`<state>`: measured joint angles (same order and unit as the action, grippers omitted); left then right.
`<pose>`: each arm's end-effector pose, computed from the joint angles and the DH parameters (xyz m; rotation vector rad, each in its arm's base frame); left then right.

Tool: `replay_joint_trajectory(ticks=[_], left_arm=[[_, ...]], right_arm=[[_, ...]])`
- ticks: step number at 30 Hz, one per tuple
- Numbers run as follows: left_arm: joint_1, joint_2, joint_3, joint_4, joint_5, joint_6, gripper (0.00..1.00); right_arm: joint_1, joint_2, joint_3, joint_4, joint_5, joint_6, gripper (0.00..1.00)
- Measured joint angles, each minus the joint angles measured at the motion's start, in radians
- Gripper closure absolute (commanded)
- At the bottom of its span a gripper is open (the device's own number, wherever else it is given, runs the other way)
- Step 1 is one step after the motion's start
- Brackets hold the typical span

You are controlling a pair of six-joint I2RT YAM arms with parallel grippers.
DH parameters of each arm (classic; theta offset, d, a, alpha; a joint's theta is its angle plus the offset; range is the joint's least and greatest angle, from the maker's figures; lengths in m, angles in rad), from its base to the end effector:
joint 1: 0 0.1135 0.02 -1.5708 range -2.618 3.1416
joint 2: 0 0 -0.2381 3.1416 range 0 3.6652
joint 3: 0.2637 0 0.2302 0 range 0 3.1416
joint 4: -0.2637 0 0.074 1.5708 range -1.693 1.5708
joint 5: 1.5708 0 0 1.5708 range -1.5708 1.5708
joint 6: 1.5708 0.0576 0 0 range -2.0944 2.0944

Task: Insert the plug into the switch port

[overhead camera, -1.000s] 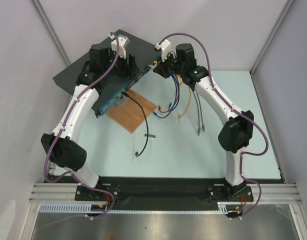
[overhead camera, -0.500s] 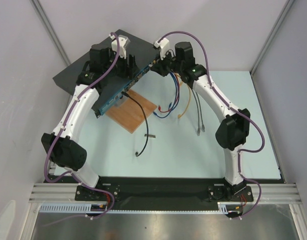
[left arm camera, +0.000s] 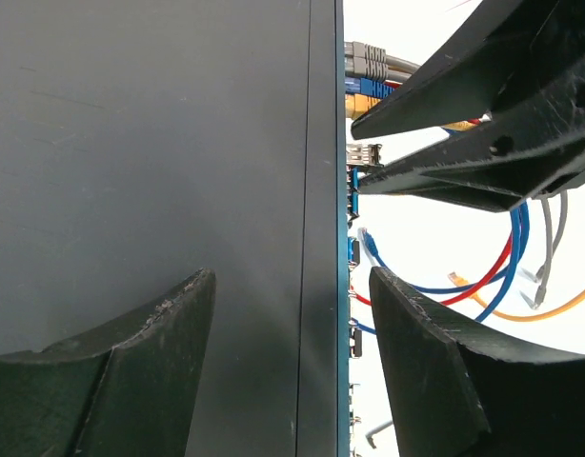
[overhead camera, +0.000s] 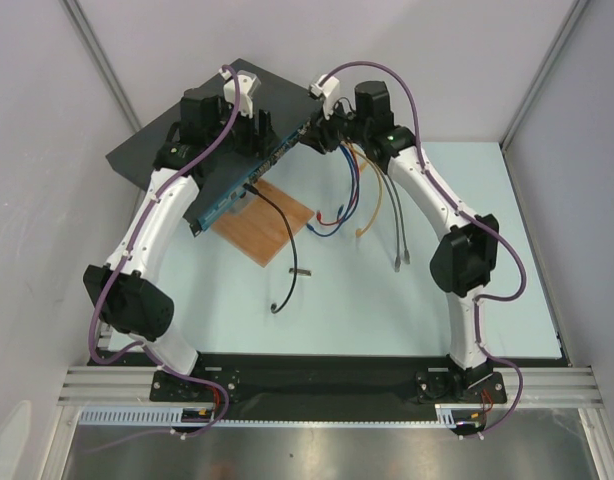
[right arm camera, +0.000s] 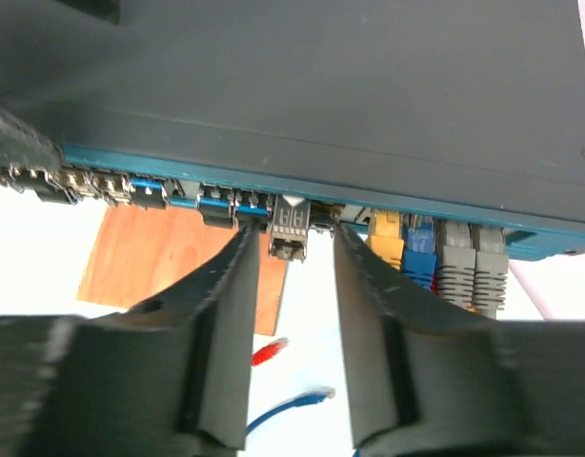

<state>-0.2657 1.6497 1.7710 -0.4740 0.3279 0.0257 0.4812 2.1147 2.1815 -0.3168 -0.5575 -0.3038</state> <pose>0.3548 -0.1158 0.3929 0.4980 1.8675 -0.4757 0.4114 0.2492 0.3615 -1.0485 1.4962 0.6311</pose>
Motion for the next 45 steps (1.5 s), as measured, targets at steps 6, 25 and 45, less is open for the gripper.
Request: replay_joint_trajectory(ticks=[6,25,45], left_arm=[[0.0,0.0,0.0,0.0,0.0,0.0,0.29],[0.0,0.021,0.017,-0.003,0.016,0.0,0.29],[0.0,0.04,0.04,-0.007,0.016,0.001,0.29]], right_arm=[[-0.028,-0.051,-0.08,-0.012,-0.035,-0.025,0.54],[-0.032,-0.071,-0.057,-0.018,0.003,-0.013,0.78],[-0.014,0.018,0.008,0.034,0.0,0.064,0.78]])
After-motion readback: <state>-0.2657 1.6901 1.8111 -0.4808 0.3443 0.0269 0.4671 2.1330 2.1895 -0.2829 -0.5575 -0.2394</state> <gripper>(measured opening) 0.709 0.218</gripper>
